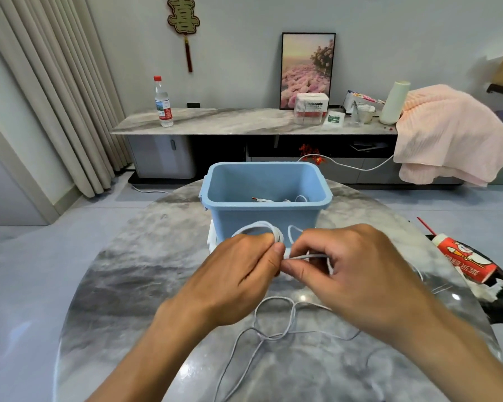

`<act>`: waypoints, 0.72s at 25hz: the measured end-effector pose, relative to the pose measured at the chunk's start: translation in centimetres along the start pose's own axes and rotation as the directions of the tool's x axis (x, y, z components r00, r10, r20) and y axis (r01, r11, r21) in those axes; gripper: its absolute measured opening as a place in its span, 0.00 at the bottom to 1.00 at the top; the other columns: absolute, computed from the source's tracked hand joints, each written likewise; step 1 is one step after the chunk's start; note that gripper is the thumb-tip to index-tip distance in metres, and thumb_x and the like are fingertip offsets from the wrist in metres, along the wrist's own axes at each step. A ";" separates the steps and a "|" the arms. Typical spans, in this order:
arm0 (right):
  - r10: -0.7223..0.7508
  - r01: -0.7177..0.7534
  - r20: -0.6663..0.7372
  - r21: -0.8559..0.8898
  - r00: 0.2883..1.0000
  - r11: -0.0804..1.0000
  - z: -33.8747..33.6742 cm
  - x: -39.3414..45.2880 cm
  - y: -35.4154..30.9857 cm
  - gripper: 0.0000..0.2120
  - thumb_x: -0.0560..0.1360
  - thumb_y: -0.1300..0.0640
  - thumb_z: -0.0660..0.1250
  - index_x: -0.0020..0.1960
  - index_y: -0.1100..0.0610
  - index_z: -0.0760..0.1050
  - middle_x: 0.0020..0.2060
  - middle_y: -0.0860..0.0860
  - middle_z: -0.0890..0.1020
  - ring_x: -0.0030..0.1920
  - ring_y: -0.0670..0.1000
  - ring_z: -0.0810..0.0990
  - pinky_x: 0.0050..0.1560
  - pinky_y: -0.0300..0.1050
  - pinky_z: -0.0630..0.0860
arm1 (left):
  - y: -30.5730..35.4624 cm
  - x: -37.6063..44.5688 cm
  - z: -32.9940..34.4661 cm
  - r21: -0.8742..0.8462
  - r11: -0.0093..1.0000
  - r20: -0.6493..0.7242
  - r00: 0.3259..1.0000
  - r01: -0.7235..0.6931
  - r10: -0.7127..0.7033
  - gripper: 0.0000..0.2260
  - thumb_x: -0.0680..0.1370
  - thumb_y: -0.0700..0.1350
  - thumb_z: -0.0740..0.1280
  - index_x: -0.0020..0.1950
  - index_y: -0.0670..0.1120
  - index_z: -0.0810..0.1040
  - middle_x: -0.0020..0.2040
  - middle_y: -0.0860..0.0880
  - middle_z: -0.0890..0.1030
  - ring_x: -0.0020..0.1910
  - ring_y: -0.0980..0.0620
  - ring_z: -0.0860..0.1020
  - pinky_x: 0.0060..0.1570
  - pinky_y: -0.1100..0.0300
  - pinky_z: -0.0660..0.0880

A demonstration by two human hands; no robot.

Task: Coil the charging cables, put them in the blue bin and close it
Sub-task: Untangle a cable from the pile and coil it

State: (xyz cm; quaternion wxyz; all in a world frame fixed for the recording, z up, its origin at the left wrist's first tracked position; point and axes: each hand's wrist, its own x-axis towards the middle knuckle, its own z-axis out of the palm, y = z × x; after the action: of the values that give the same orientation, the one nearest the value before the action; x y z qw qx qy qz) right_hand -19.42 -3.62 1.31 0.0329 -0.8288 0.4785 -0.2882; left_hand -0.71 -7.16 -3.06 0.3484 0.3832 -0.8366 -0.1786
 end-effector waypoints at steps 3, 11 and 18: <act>-0.025 0.030 -0.052 0.101 0.998 0.994 -0.5 0.4 2.1 0.21 0.68 0.35 0.71 0.34 0.52 0.74 0.23 0.44 0.71 0.25 0.46 0.65 0.27 0.43 0.65 | 0.9 0.0 0.5 -0.365 0.922 0.160 0.984 0.133 -0.079 0.23 0.81 0.57 0.52 0.29 0.48 0.62 0.25 0.53 0.64 0.26 0.52 0.62 0.30 0.58 0.61; 0.159 -0.280 0.237 0.669 0.958 0.689 4.2 0.5 4.0 0.20 0.78 0.44 0.61 0.33 0.54 0.75 0.24 0.45 0.66 0.26 0.43 0.63 0.29 0.34 0.60 | 0.7 -0.3 -2.6 -0.937 -0.346 0.075 0.996 0.053 -0.050 0.17 0.82 0.49 0.50 0.35 0.48 0.67 0.26 0.51 0.61 0.26 0.52 0.60 0.38 0.58 0.69; 0.157 -0.506 0.530 0.616 0.833 0.603 5.7 -1.1 -3.2 0.09 0.83 0.57 0.57 0.53 0.49 0.75 0.27 0.49 0.68 0.22 0.43 0.63 0.22 0.40 0.64 | -0.4 0.0 -2.2 -0.747 0.664 -0.279 0.888 0.039 -0.366 0.15 0.83 0.49 0.53 0.39 0.47 0.70 0.30 0.53 0.69 0.31 0.53 0.68 0.42 0.56 0.70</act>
State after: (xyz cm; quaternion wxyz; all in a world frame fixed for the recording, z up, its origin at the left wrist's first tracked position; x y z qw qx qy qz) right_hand -14.46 -2.30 -2.86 0.5209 -0.6779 0.4507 -0.2569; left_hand 1.03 -7.50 -1.75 0.6136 0.3352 -0.5568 -0.4485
